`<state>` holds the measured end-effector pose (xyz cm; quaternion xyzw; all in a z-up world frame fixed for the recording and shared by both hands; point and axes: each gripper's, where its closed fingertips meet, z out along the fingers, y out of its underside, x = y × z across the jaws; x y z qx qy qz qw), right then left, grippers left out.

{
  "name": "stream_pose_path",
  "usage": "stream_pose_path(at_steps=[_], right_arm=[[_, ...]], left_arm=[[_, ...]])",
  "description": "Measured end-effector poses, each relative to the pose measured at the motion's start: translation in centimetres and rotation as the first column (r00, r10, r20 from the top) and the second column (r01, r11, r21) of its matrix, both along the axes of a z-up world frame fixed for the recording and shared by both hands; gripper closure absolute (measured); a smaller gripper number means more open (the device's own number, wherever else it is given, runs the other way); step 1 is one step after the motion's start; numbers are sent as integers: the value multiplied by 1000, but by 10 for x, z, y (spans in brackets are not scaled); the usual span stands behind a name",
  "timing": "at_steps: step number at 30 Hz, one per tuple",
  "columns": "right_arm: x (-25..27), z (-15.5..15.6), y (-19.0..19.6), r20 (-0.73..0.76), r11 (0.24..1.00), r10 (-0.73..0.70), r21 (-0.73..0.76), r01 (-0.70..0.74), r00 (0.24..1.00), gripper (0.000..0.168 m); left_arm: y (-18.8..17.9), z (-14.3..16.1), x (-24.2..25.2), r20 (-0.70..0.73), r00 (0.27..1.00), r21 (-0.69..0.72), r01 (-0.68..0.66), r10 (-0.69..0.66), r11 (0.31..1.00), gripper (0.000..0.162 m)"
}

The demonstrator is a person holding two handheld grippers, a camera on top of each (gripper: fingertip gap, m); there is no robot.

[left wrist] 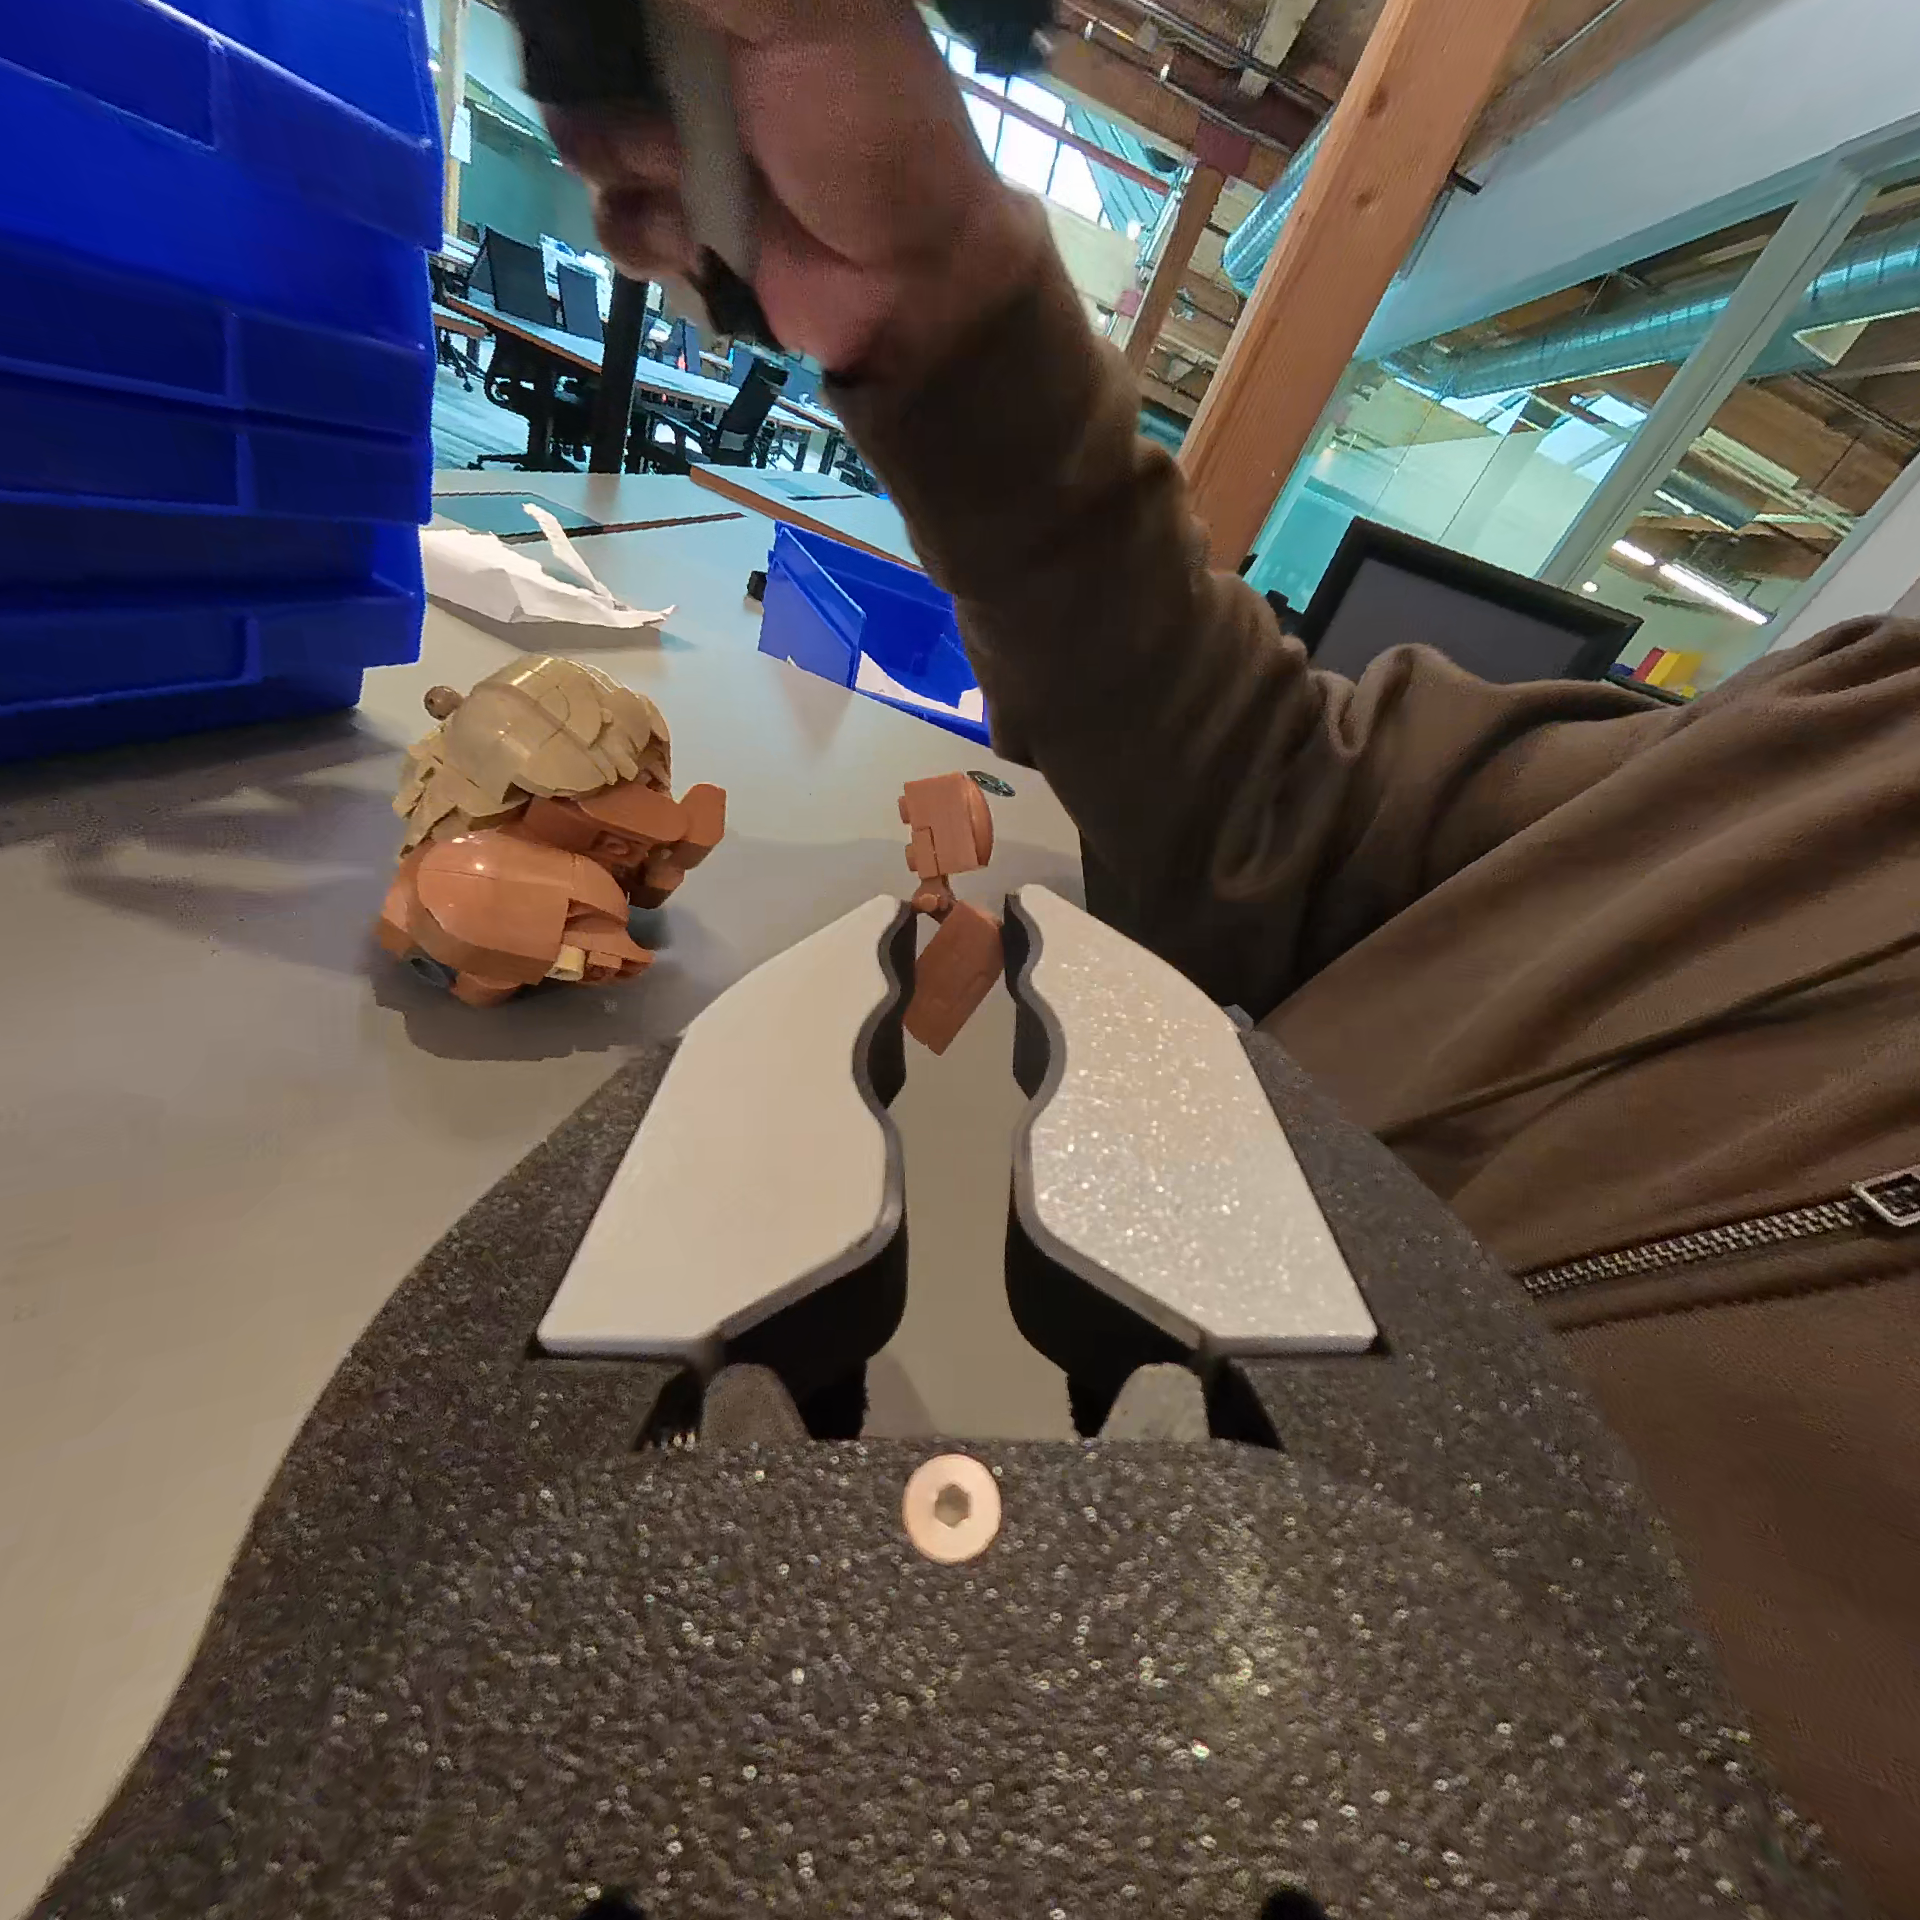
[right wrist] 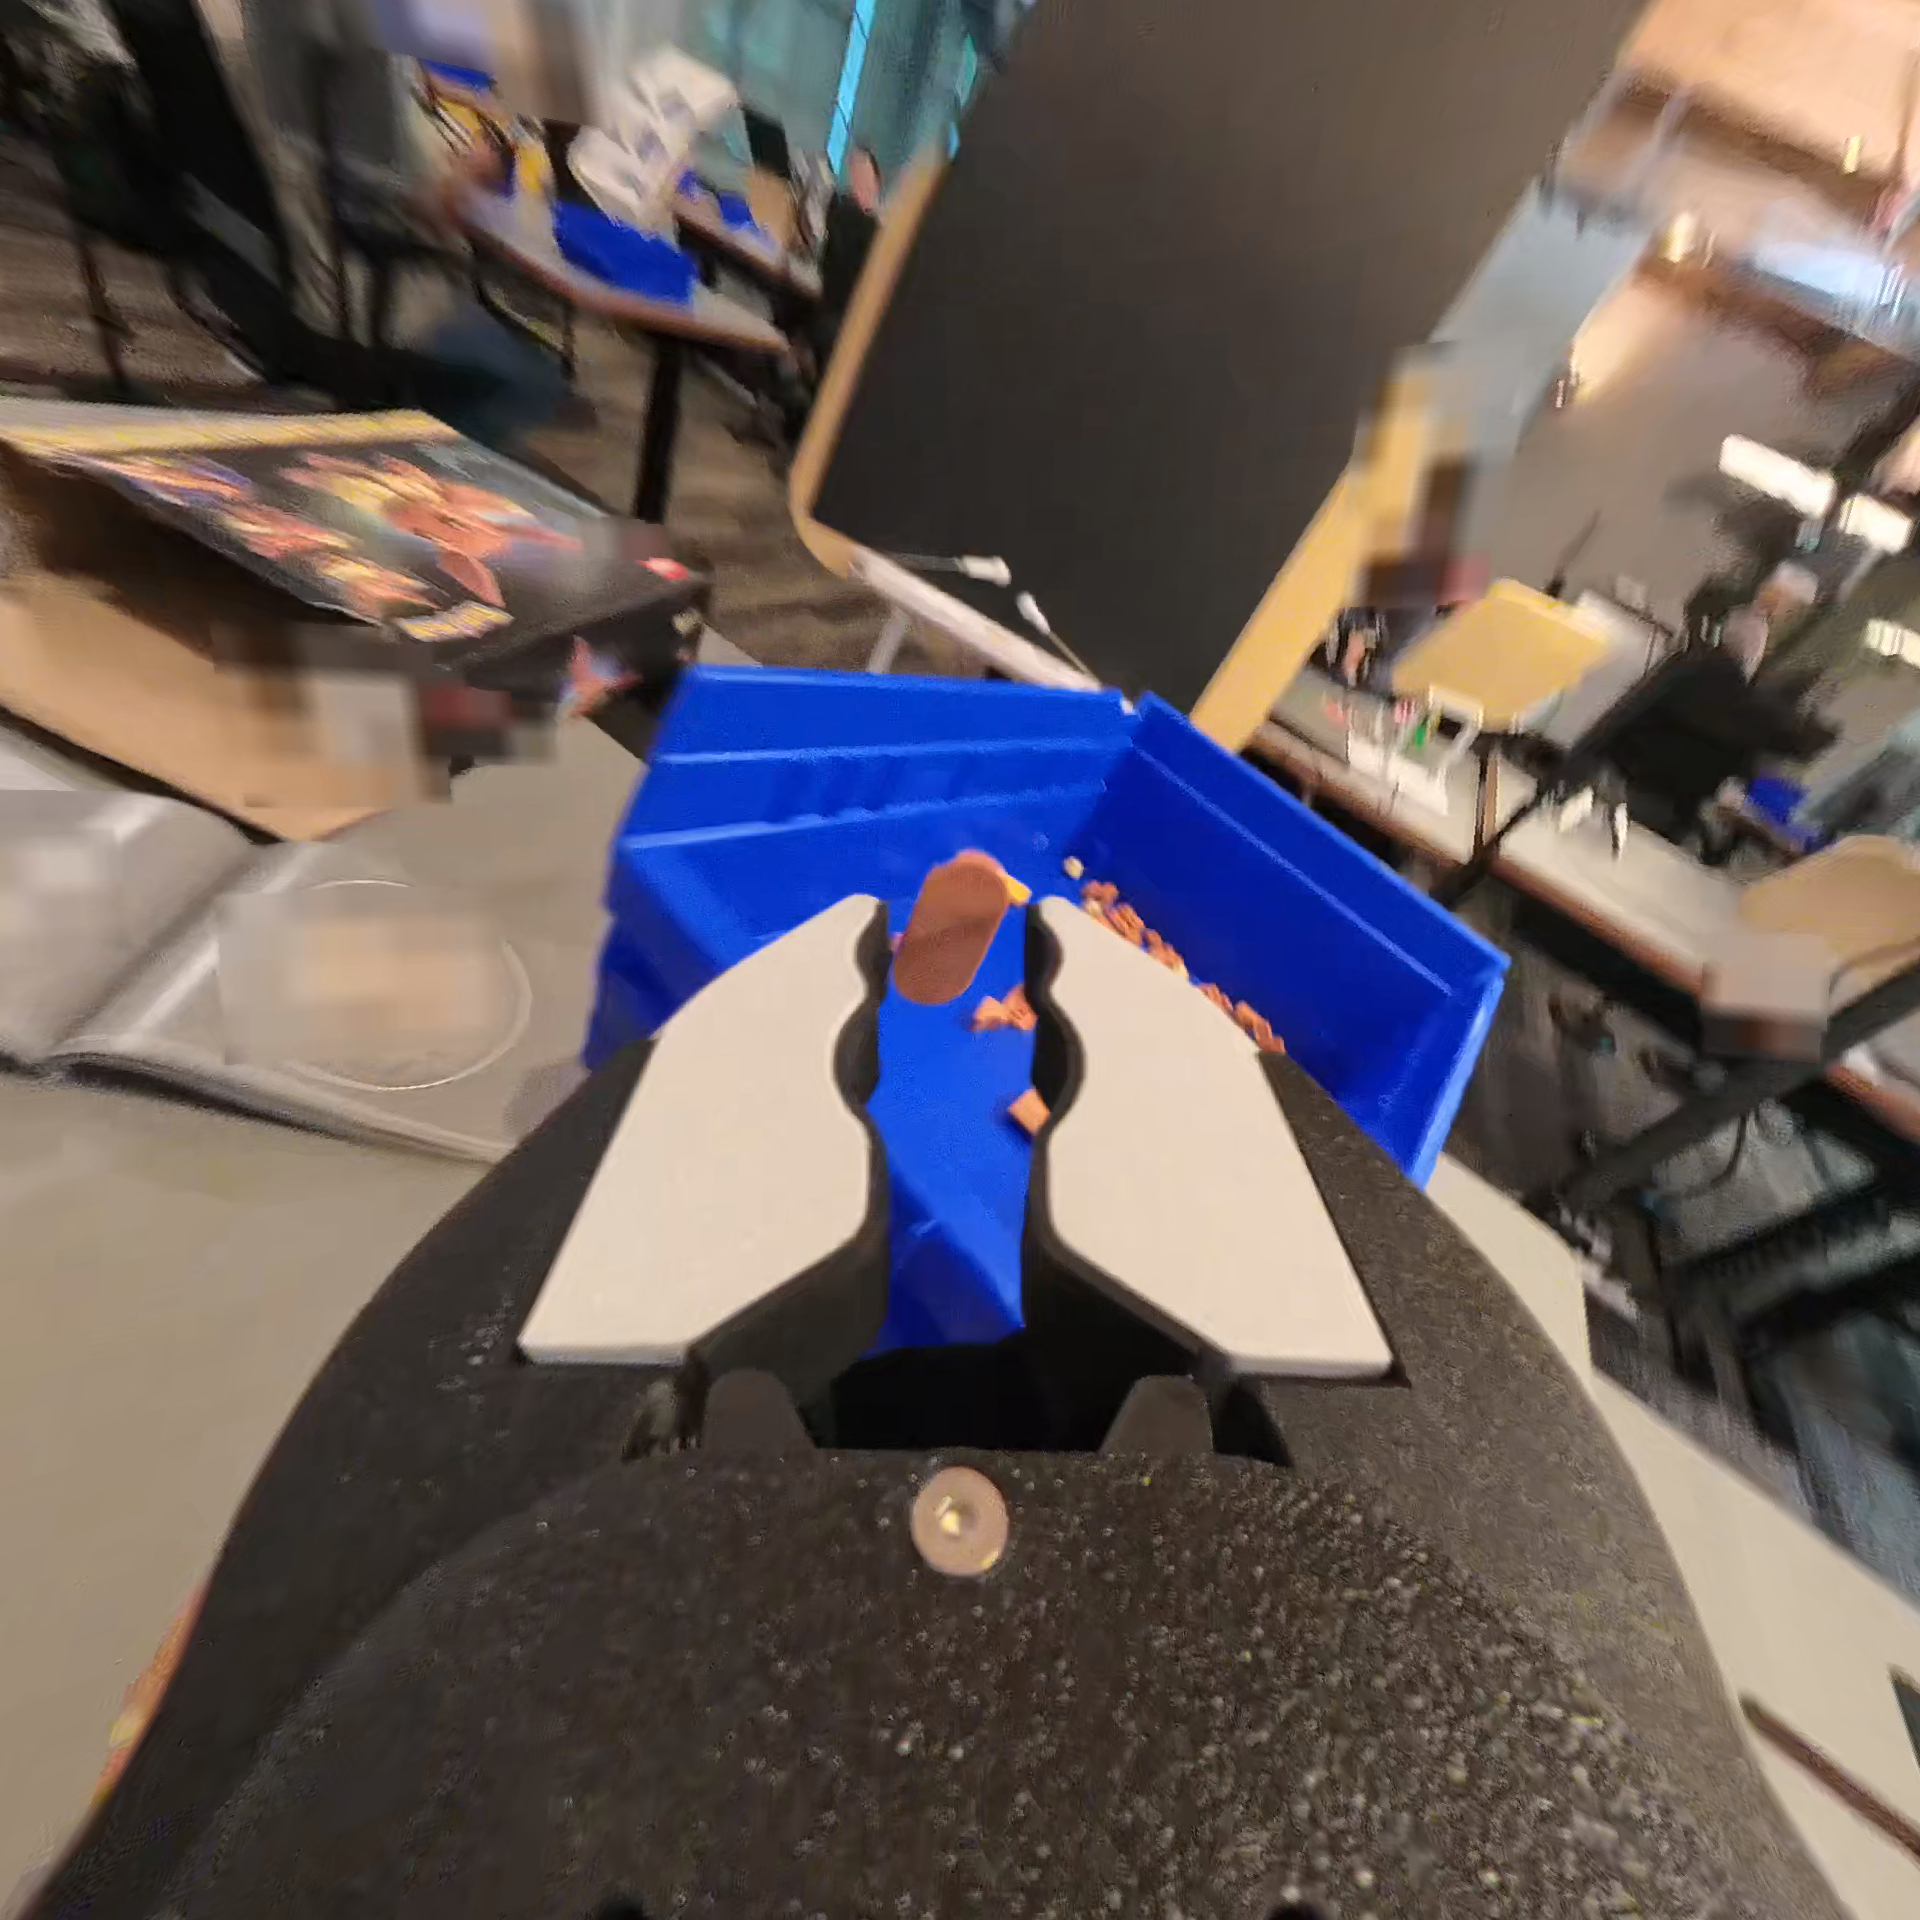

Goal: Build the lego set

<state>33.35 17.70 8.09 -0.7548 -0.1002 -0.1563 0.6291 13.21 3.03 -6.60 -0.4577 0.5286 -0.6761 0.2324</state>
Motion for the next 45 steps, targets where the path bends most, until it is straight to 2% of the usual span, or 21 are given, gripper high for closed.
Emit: stream_pose_path(at_steps=[2, 4, 9, 13, 18, 23, 25, 28, 32, 38, 45], right_arm=[[14, -5, 16, -35, 999, -38, -33, 37, 999, 133], [13, -4, 14, -56, 999, -37, 20, 38, 998, 133], [-26, -16, -30, -31, 988, 60, 143, -55, 998, 138], [-84, -41, -76, 9, 966, 214, 145, -213, 977, 142], [-148, -82, -122, 72, 929, 332, 149, -340, 940, 146], [-181, -124, -139, -13, 891, 398, 246, -382, 917, 152], [-188, -136, -139, -42, 895, 406, 222, -388, 913, 155], [-192, -139, -134, 10, 896, 405, 192, -399, 914, 154], [-188, -140, -131, -98, 896, 424, 191, -401, 900, 151], [-189, -135, -134, -245, 865, 493, 236, -442, 835, 145], [-195, -126, -143, -377, 804, 595, 311, -508, 710, 138]], left_arm=[[1, 0, 0, 3, 1000, -4, -3, 3, 1000, 146], [1, 1, 0, 7, 1000, -8, -4, 4, 1000, 146], [4, 2, 0, 14, 1000, -11, -17, 17, 1000, 146], [7, 3, 1, 22, 999, -5, -44, 44, 999, 146], [13, 4, 1, 44, 995, 17, -94, 93, 995, 146], [16, 6, 1, 59, 992, 19, -116, 115, 993, 146], [16, 7, 1, 63, 991, 22, -121, 119, 992, 146], [15, 8, 0, 73, 990, 34, -123, 120, 992, 146], [15, 8, 0, 84, 988, 66, -138, 132, 988, 146], [6, 5, 0, 93, 989, 148, -127, 114, 981, 146], [3, 13, -5, 117, 992, 56, -59, 52, 997, 146]])
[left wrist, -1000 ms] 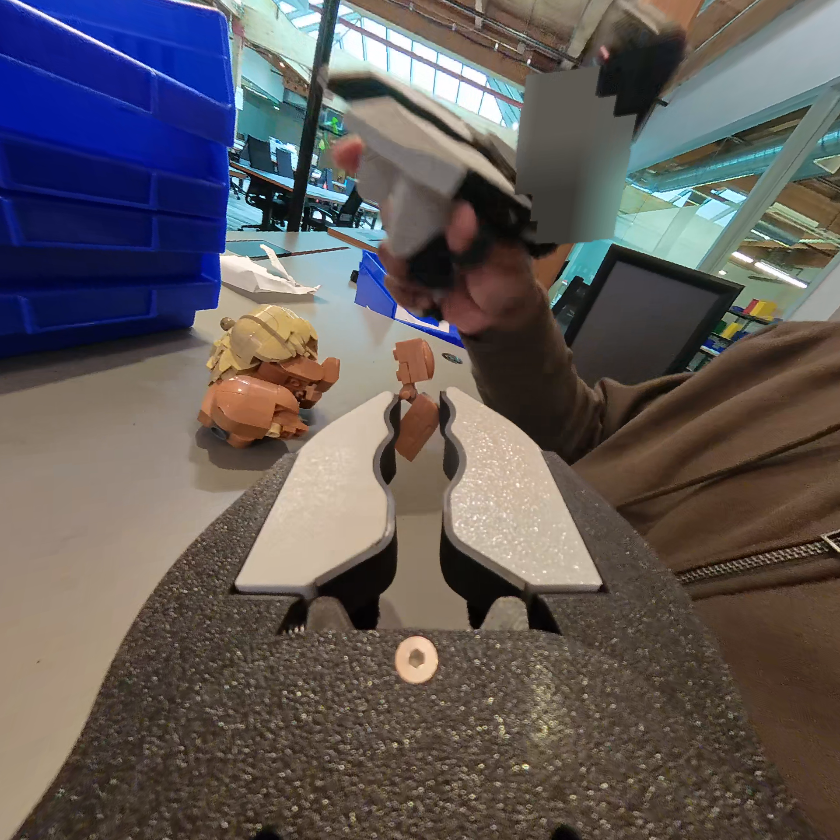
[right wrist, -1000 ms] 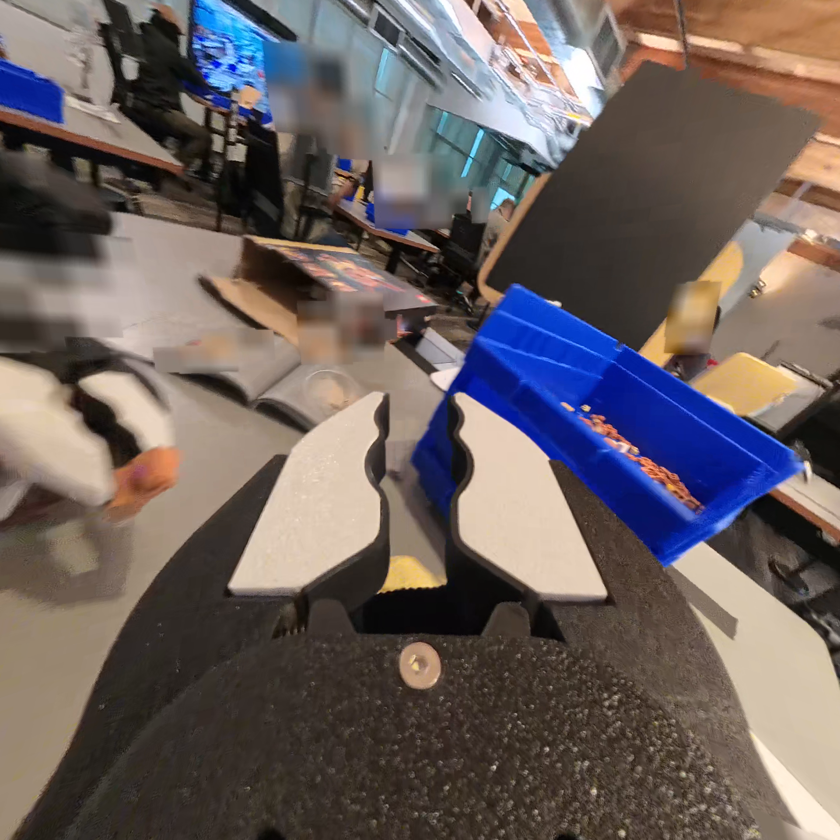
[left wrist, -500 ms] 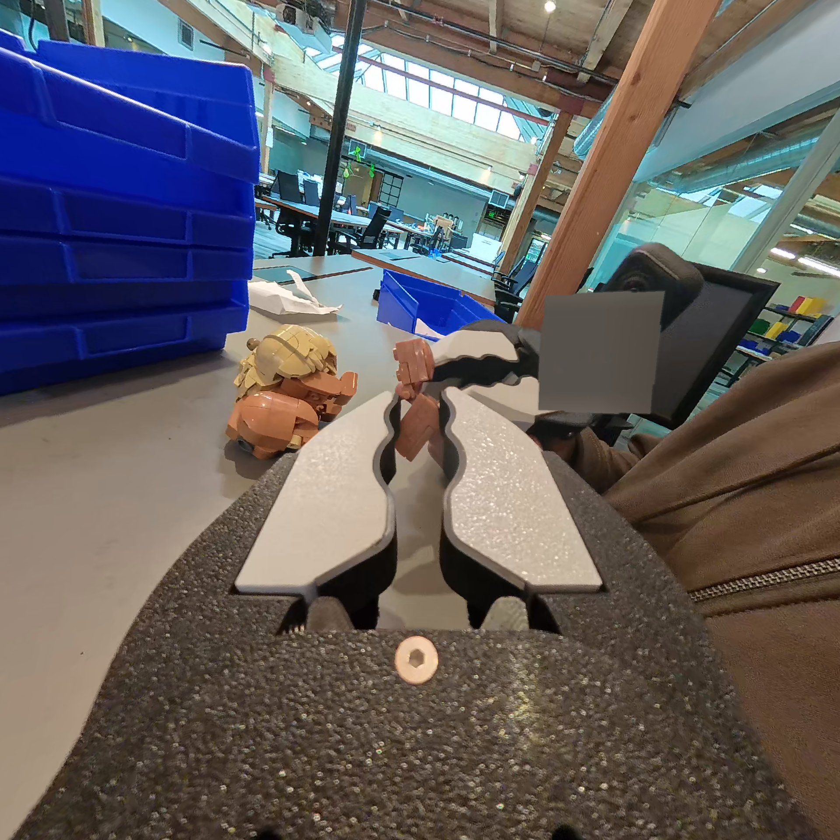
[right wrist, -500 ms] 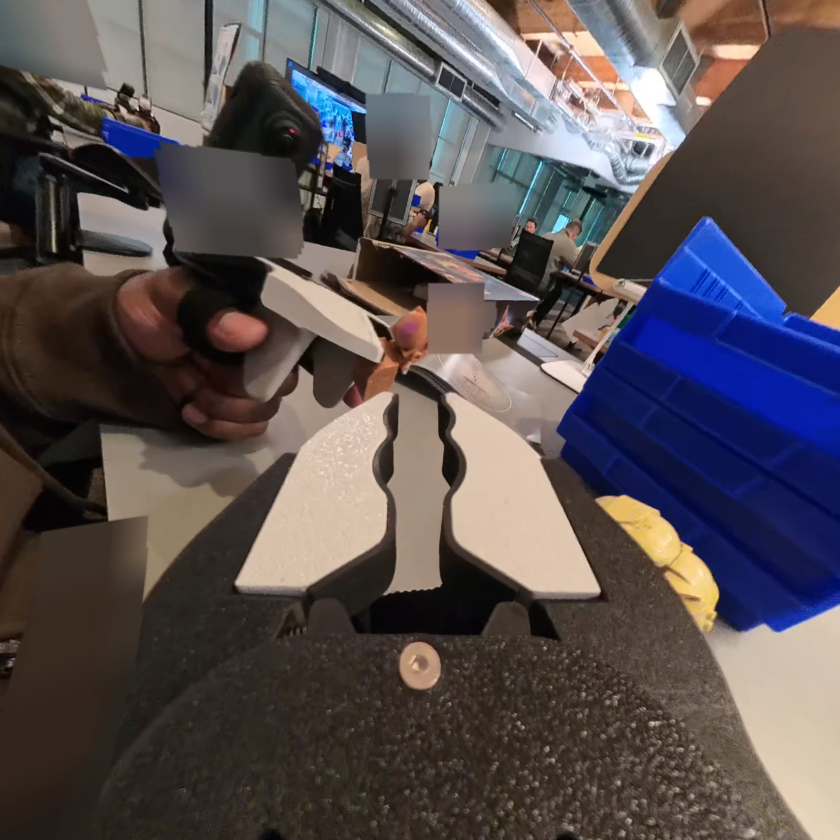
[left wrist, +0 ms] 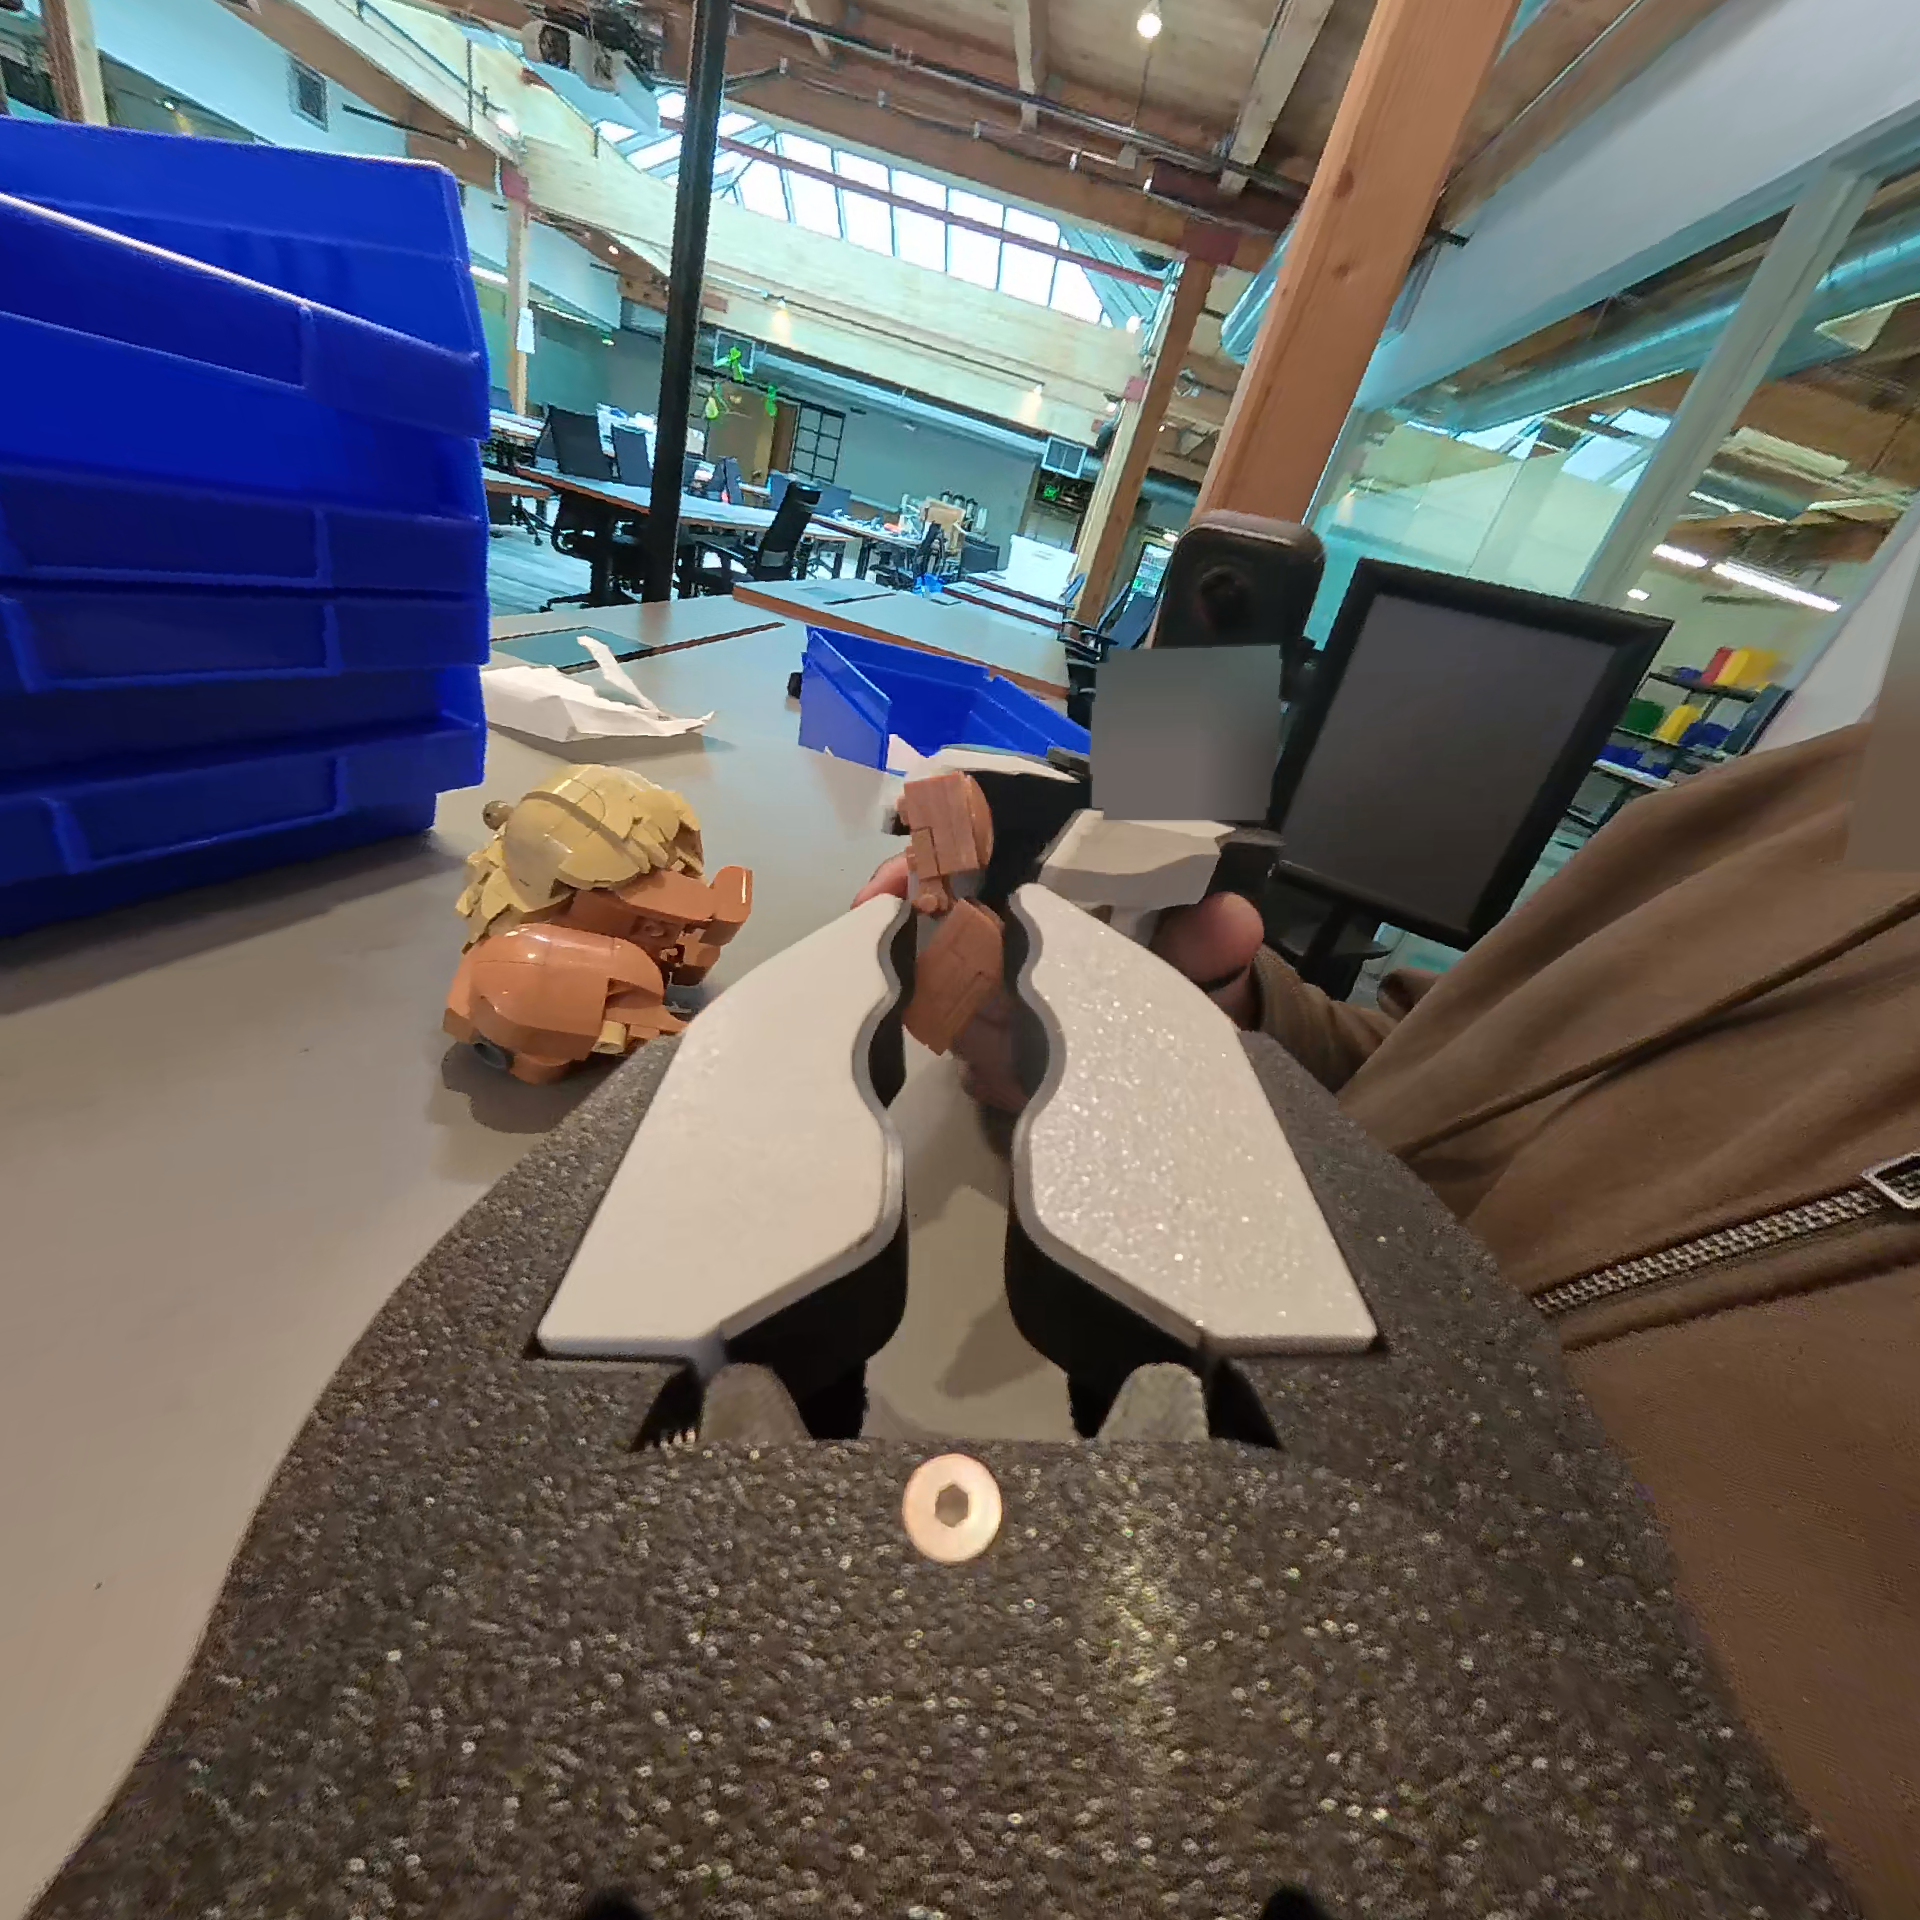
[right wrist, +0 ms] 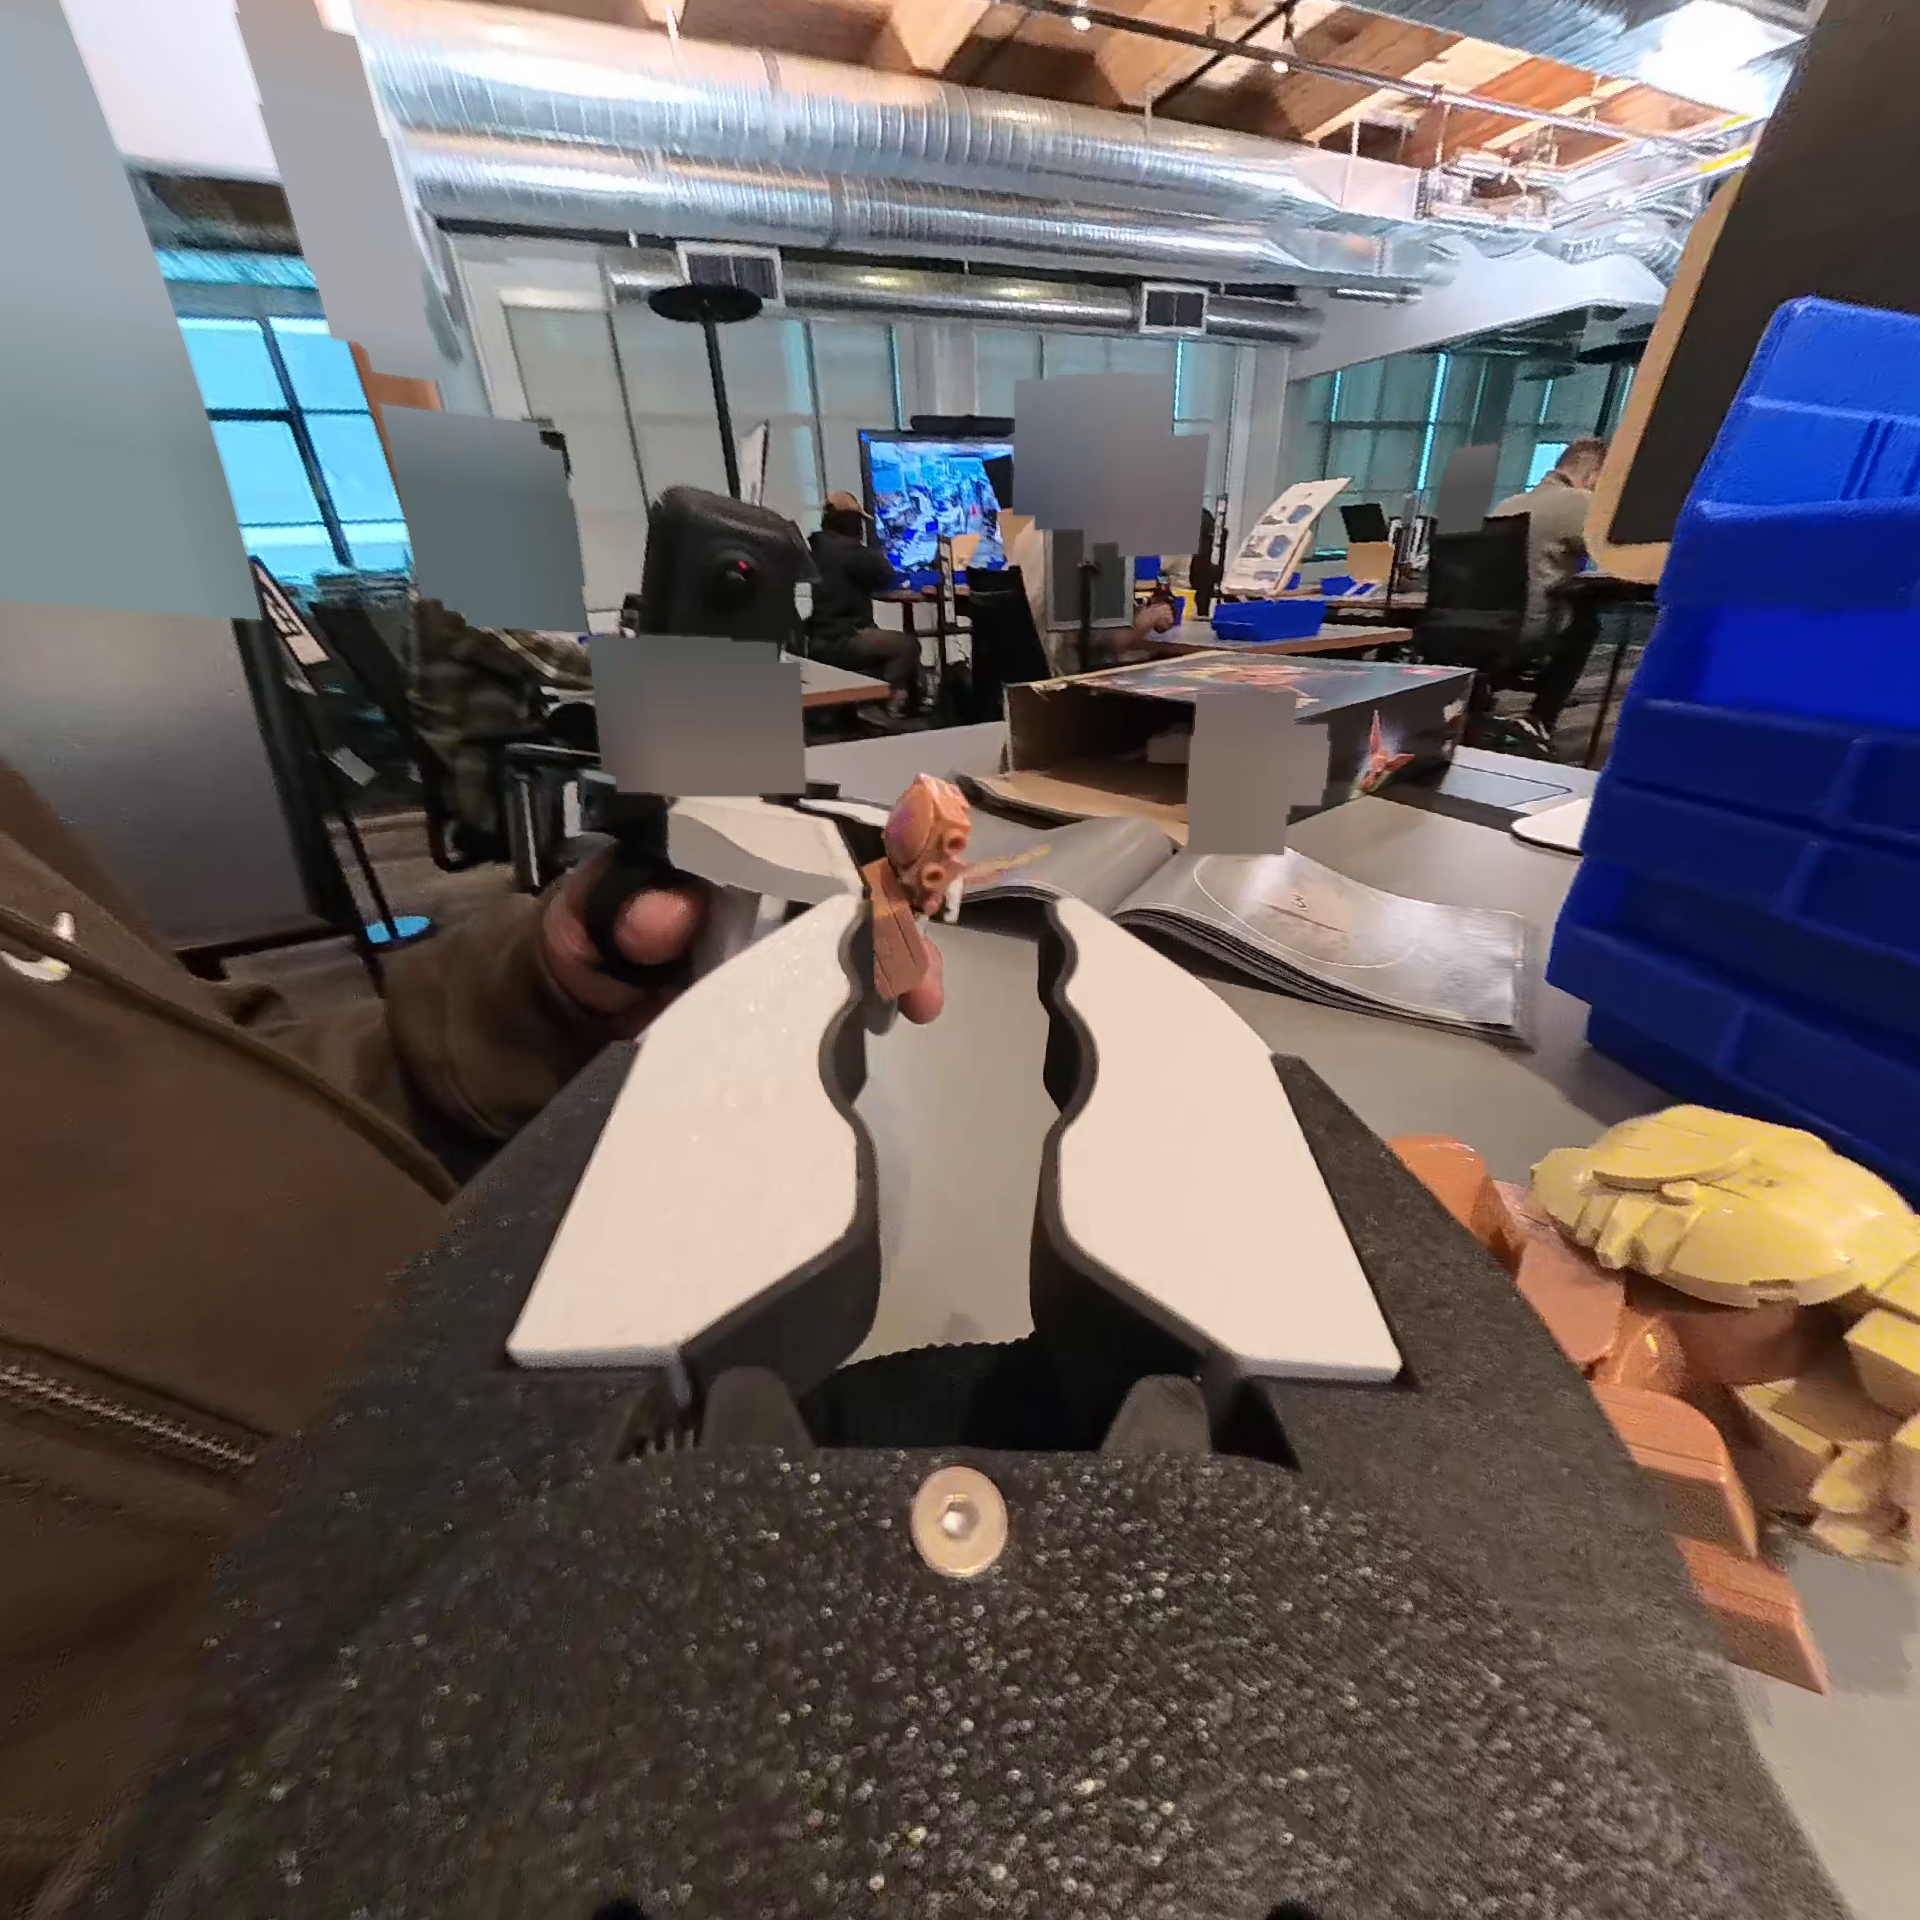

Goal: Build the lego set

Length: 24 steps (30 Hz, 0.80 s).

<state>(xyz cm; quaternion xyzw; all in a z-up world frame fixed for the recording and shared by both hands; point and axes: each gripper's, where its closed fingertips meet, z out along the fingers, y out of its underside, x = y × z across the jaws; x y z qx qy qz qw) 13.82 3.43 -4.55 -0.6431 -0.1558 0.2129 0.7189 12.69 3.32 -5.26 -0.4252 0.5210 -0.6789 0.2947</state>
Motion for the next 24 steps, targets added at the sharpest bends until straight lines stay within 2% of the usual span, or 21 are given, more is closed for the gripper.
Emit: stream_pose_path(at_steps=[12, 14, 17, 19, 21, 24], right_arm=[[-5, 1, -3, 9, 1000, 26, 13, -27, 1000, 137], [-2, 0, -1, 38, 1000, -18, 23, 17, 999, 137], [11, 0, 3, 167, 978, -198, 92, 185, 966, 142], [14, -3, 4, 263, 959, -277, 136, 249, 924, 144], [11, -7, 6, 309, 958, -284, 136, 254, 908, 144], [12, -6, 6, 245, 971, -237, 94, 221, 940, 143]], left_arm=[[-9, -7, 3, -27, 1000, 96, 2, 1, 995, 146], [-8, -9, 4, -24, 999, 149, -35, 39, 988, 146], [-2, -14, 8, -15, 991, 263, -126, 135, 956, 146], [5, -18, 12, -2, 975, 366, -205, 221, 908, 146], [10, -22, 14, 34, 952, 495, -279, 303, 823, 146], [12, -25, 17, 128, 918, 662, -361, 375, 656, 146]])
